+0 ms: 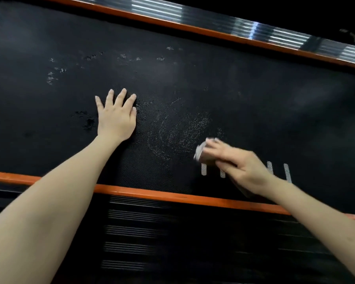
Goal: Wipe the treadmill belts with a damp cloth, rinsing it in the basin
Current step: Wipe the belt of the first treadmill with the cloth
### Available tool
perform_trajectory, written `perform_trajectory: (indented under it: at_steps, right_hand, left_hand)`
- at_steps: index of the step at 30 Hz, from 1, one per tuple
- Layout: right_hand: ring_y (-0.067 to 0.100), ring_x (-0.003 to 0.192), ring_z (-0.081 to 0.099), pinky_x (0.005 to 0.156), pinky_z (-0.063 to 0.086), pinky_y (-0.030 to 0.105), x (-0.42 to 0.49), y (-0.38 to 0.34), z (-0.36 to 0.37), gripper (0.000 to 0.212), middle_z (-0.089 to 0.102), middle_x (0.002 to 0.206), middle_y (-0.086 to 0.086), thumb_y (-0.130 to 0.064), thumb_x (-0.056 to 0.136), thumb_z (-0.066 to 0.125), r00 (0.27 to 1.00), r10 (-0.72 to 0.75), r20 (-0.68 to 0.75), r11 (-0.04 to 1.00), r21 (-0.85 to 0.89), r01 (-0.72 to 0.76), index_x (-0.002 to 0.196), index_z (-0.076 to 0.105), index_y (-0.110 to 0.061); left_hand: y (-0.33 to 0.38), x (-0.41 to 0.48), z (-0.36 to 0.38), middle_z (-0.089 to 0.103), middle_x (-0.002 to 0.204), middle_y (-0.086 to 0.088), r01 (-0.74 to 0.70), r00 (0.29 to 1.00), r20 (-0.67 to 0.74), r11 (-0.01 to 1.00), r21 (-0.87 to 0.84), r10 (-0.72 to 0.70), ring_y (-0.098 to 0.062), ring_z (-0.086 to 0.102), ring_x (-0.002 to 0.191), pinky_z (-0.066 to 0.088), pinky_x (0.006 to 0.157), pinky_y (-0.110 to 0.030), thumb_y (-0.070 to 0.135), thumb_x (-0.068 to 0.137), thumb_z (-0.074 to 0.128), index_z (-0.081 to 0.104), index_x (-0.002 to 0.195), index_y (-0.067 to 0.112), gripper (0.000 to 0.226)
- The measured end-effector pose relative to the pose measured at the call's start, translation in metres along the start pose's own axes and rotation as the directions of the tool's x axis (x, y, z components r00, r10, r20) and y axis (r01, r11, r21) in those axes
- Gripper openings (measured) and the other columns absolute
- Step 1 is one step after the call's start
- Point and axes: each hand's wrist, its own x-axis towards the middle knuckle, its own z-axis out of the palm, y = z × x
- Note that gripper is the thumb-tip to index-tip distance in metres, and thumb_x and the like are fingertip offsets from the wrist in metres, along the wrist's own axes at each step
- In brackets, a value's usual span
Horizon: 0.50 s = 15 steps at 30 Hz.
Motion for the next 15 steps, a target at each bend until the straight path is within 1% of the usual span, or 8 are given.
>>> perform_trajectory:
  at_steps: [1,3,4,6,8,11,13,15]
  right_hand:
    - [0.010,0.143,0.021,0.119,0.015,0.037,-0.002,-0.002,-0.007,0.048,0.035,0.148,-0.006,-0.034,0.089,0.050,1.000,-0.010,-0.014,0.999,-0.034,0.010,0.136,0.045,-0.025]
    - [0.015,0.145,0.011,0.118,0.004,0.040,0.003,-0.003,-0.009,0.058,0.024,0.152,-0.009,-0.052,0.086,0.047,0.997,-0.062,0.051,0.967,-0.246,0.073,0.139,0.035,-0.033]
    - [0.019,0.145,0.010,0.116,0.004,0.045,0.006,0.000,-0.004,0.061,0.022,0.153,-0.007,-0.058,0.085,0.044,0.993,-0.094,0.077,0.925,-0.362,0.116,0.140,0.032,-0.035]
    - [0.027,0.143,0.015,0.113,0.012,0.057,0.010,0.011,0.012,0.063,0.020,0.154,0.002,-0.061,0.086,0.042,0.985,-0.110,0.132,0.851,-0.500,0.162,0.142,0.032,-0.035]
    - [0.030,0.142,0.021,0.110,0.021,0.061,0.011,0.024,0.026,0.058,0.020,0.155,0.009,-0.056,0.088,0.042,0.979,-0.099,0.180,0.822,-0.539,0.182,0.142,0.036,-0.034]
    - [0.035,0.139,0.030,0.111,0.025,0.056,0.015,0.036,0.031,0.048,0.030,0.151,0.015,-0.038,0.091,0.046,0.972,-0.181,0.153,0.803,-0.547,0.236,0.138,0.042,-0.031]
    - [0.035,0.139,0.030,0.112,0.021,0.053,0.024,0.038,0.030,0.051,0.033,0.151,0.013,-0.028,0.087,0.046,0.963,-0.213,0.166,0.788,-0.554,0.269,0.138,0.041,-0.032]
    - [0.034,0.138,0.031,0.111,0.019,0.054,0.046,0.043,0.025,0.055,0.036,0.149,0.010,-0.024,0.084,0.042,0.978,-0.179,0.109,0.797,-0.566,0.209,0.138,0.040,-0.033]
  left_hand:
    - [0.000,0.000,0.000,0.022,0.157,-0.004,0.001,1.000,0.005,1.000,-0.001,-0.001,-0.033,0.010,0.145,-0.002,0.114,-0.059,0.036,0.101,0.027,0.032,0.147,0.025,0.047]
    - [-0.001,0.000,0.000,0.022,0.157,-0.004,0.003,1.000,0.007,1.000,-0.005,-0.003,-0.033,0.010,0.145,-0.002,0.114,-0.060,0.036,0.101,0.028,0.032,0.147,0.025,0.048]
    - [-0.001,0.001,0.000,0.023,0.157,-0.005,0.004,1.000,0.008,1.000,-0.008,-0.004,-0.033,0.010,0.145,-0.001,0.114,-0.060,0.036,0.101,0.029,0.033,0.147,0.025,0.047]
    - [0.000,0.003,-0.001,0.026,0.156,-0.006,0.008,1.000,0.004,1.000,0.000,-0.008,-0.034,0.014,0.144,-0.001,0.113,-0.061,0.036,0.100,0.032,0.036,0.145,0.024,0.046]
    - [0.004,0.010,-0.007,0.034,0.151,-0.009,0.002,1.000,-0.024,1.000,0.030,-0.001,-0.035,0.021,0.141,-0.001,0.113,-0.062,0.036,0.099,0.034,0.045,0.140,0.020,0.044]
    - [0.012,0.032,-0.016,0.039,0.148,-0.013,-0.040,0.997,-0.066,0.997,0.072,0.044,-0.034,0.025,0.139,-0.001,0.114,-0.061,0.036,0.099,0.035,0.051,0.135,0.019,0.043]
    - [0.021,0.055,-0.018,0.032,0.152,-0.011,-0.072,0.996,-0.047,0.993,0.091,0.076,-0.034,0.021,0.142,-0.001,0.114,-0.061,0.040,0.099,0.033,0.045,0.140,0.023,0.046]
    - [0.031,0.079,-0.016,0.022,0.157,-0.008,-0.082,0.997,0.016,0.990,0.112,0.080,-0.034,0.012,0.144,-0.002,0.114,-0.061,0.045,0.099,0.027,0.033,0.146,0.029,0.050]
